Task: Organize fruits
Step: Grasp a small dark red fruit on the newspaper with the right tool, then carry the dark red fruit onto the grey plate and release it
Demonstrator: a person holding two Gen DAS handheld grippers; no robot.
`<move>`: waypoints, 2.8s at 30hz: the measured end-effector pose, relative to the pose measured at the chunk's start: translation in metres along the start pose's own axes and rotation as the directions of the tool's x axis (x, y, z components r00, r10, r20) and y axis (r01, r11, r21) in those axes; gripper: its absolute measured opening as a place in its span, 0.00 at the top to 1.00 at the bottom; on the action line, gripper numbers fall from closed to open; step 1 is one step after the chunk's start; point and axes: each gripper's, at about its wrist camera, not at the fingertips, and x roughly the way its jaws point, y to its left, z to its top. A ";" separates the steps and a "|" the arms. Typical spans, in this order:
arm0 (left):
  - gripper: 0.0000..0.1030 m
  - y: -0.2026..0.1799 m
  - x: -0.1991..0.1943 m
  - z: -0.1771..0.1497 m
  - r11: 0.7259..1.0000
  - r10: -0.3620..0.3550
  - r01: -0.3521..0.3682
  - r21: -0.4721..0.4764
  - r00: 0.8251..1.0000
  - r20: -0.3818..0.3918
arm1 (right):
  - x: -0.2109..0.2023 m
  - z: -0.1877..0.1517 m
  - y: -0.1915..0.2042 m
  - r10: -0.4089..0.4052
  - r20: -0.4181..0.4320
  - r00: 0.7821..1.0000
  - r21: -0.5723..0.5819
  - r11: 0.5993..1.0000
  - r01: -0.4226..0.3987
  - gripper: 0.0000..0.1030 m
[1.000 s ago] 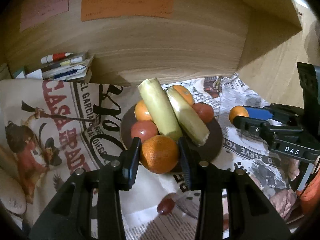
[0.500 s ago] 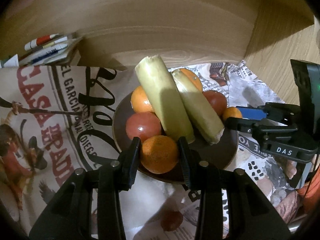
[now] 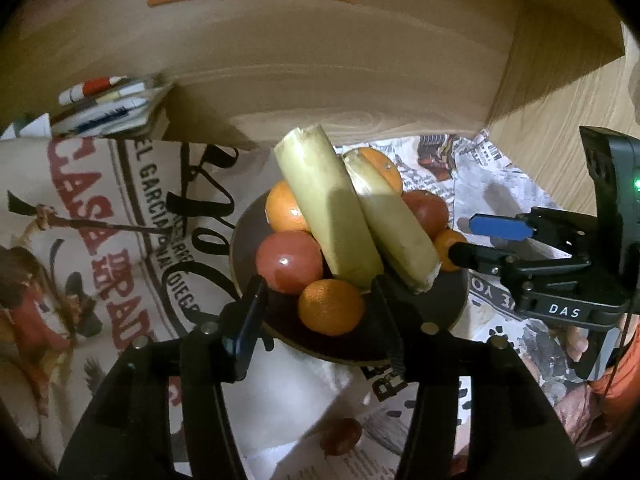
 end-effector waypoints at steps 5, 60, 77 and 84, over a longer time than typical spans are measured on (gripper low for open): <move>0.48 0.000 -0.022 -0.003 1.000 0.022 -0.023 0.005 0.999 0.044 | -0.021 0.001 0.006 -0.012 0.047 0.999 -0.011 1.000 0.012 0.56; 0.66 0.004 -0.068 -0.111 0.999 -0.047 0.047 -0.019 0.998 -0.032 | -0.065 -0.087 0.100 0.088 0.041 0.995 -0.017 0.996 -0.087 0.77; 0.66 -0.010 -0.017 -0.073 0.999 -0.017 0.022 0.049 0.993 -0.113 | -0.069 -0.063 0.043 0.009 0.063 0.998 0.016 1.000 -0.010 0.77; 0.79 -0.011 -0.013 -0.073 0.998 -0.010 0.016 0.053 0.993 -0.118 | -0.067 -0.056 0.033 0.004 0.066 0.998 0.007 1.000 -0.004 0.77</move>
